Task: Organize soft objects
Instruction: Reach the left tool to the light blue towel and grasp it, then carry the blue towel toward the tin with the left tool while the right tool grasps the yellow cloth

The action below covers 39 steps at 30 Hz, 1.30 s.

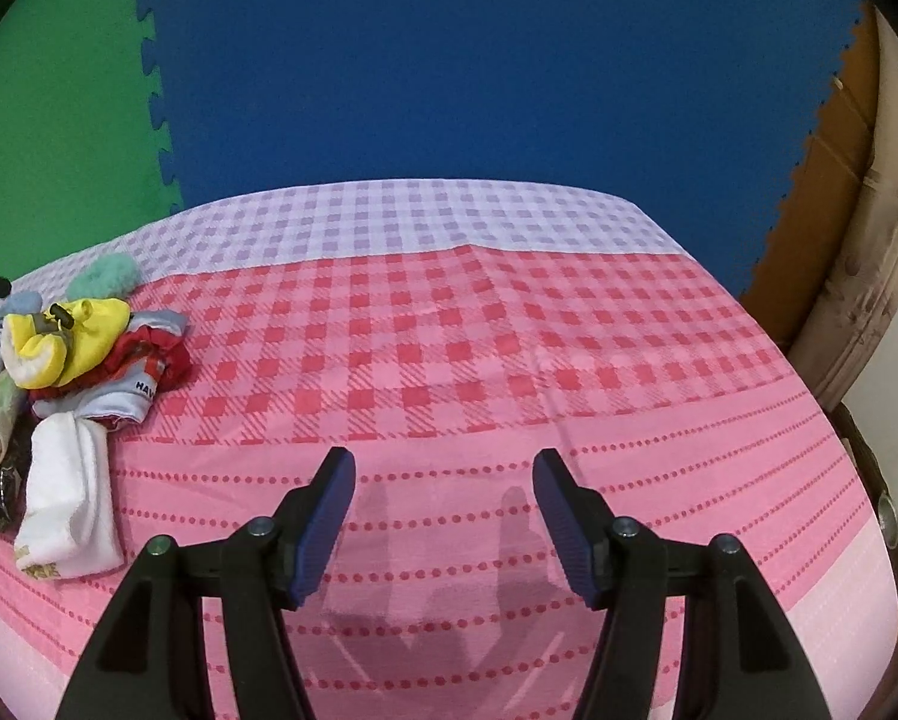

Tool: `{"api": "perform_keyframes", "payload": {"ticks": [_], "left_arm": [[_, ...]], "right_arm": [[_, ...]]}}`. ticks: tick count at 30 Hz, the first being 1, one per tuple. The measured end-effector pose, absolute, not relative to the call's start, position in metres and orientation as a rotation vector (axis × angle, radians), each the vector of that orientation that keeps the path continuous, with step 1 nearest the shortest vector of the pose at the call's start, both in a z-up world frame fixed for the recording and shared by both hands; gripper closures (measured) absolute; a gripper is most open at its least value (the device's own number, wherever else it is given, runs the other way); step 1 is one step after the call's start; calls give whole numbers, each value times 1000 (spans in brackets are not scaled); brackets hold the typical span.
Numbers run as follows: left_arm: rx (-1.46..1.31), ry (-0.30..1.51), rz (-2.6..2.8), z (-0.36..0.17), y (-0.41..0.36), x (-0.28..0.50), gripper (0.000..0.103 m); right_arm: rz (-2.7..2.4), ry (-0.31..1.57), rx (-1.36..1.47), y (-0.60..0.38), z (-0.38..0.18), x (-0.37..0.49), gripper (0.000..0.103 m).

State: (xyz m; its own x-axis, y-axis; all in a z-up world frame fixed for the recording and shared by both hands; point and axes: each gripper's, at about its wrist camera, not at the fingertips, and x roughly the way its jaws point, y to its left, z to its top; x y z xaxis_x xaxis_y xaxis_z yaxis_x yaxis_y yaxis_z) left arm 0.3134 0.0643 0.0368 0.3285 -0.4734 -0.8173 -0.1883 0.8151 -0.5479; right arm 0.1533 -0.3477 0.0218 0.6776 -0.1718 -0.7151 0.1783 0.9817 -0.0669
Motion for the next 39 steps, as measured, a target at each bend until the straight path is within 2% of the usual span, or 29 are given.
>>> {"api": "perform_keyframes", "payload": {"ticks": [1, 8, 21, 29, 34, 39], "left_arm": [[-633, 1261, -209, 35, 65, 315, 90], [-627, 1240, -215, 28, 56, 317, 92], [-566, 975, -218, 108, 57, 249, 94], [-638, 905, -236, 144, 76, 179, 94], [-669, 899, -249, 151, 92, 138, 94], [-694, 917, -247, 145, 101, 104, 94]], "right_arm": [[-197, 804, 8, -348, 22, 153, 40], [-194, 809, 8, -348, 22, 155, 40], [-194, 815, 17, -348, 21, 155, 40], [-76, 779, 35, -343, 31, 145, 40], [189, 831, 200, -325, 61, 142, 40], [424, 1007, 363, -288, 81, 184, 40]]}}
